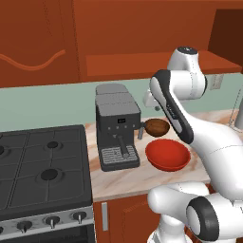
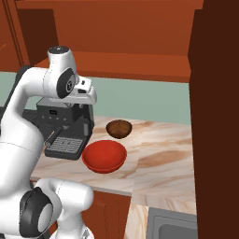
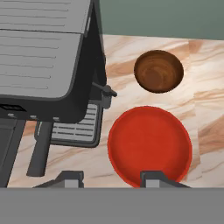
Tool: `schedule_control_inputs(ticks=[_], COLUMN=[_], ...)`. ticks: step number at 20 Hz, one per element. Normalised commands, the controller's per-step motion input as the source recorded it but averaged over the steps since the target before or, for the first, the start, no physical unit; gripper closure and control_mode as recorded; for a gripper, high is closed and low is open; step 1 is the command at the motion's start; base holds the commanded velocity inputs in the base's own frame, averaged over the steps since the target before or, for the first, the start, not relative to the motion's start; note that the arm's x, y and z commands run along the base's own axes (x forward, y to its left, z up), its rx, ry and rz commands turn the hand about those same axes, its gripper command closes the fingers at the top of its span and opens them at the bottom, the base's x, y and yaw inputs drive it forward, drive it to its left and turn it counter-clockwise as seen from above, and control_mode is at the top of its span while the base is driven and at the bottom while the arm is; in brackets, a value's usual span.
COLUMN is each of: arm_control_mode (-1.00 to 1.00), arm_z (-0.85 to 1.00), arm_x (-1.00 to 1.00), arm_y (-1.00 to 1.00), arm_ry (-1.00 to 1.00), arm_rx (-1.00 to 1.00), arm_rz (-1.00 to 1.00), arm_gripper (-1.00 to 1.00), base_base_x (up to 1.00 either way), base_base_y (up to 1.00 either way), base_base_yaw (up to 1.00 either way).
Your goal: Pick up the bowls on the counter and stack them on top of one another in the open cabinet. Place the smaller bowl on top of the larger bowl.
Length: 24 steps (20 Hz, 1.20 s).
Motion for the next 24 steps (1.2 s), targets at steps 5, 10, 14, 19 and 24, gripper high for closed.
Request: schedule_control_inputs(ticks=[5, 10, 14, 19, 24], arm_control_mode=[-1.0, -1.0, -1.0, -1.0, -1.0], arm_z=[0.0, 0.0, -0.02, -0.04, -0.1], arm_x=[-0.04, -0.19, -0.26, -0.21, -0.18], arm_y=[-0.02, -0.18, -0.22, -0.22, -0.24], arm_ry=[0.0, 0.0, 0.0, 0.0, -0.01], arm_rx=[0.0, 0.02, 0.03, 0.03, 0.03], arm_rz=[0.0, 0.0, 0.0, 0.0, 0.0], arm_gripper=[-1.0, -1.0, -1.0, -1.0, -1.0], base_base_x=[0.0, 0.0, 0.0, 0.0, 0.0], base_base_y=[0.0, 0.0, 0.0, 0.0, 0.0], base_base_yaw=[0.0, 0.0, 0.0, 0.0, 0.0])
